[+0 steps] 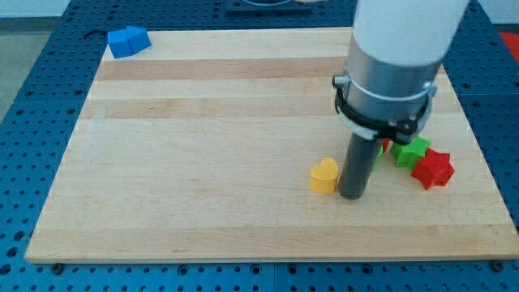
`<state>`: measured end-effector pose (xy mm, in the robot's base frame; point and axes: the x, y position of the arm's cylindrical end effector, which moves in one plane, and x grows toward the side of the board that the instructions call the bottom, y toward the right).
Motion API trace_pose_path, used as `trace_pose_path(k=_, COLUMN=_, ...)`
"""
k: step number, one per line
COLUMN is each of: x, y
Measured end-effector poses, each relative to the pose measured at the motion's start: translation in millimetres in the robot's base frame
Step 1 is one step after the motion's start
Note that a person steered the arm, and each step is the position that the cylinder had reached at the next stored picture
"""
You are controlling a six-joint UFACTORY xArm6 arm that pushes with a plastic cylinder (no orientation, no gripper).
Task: Push the yellow heart slightly up
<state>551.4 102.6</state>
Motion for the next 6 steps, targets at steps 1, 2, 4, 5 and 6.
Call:
trace_pose_path(k=1, x=12, y=-13)
trace_pose_path(k=2, x=-24, y=-48)
trace_pose_path(k=4, x=-65, y=-82)
trace_pose_path(k=5, x=-38, y=-89)
trace_pose_path(k=6, x=-63, y=-74)
